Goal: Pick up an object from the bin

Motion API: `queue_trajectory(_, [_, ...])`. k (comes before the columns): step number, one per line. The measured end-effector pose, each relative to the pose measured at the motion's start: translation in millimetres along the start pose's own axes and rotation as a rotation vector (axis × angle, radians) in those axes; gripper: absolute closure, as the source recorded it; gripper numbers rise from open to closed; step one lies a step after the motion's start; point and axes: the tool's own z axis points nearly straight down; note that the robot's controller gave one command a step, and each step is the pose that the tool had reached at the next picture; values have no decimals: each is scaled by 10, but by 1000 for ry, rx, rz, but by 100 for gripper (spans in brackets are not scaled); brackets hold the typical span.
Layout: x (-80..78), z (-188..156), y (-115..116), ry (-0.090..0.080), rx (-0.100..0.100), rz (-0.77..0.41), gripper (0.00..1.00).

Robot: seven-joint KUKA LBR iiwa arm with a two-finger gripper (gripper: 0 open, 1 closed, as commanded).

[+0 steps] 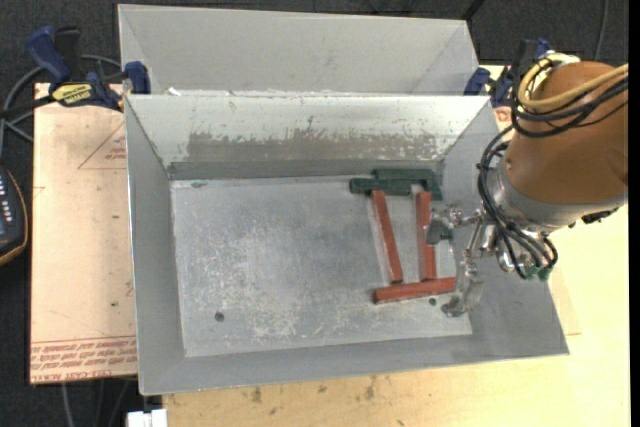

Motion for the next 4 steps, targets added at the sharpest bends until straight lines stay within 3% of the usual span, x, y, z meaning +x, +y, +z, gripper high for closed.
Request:
queue_trajectory(1, [-166,1025,-276,-1,0,-79,0])
queue_trajectory(2, [-504,1597,-643,-10,0,71,0])
queue_trajectory(3, [-507,1580,-646,-10,1,70,100])
queue_trajectory(4, [-427,133,-658,-18,3,61,100])
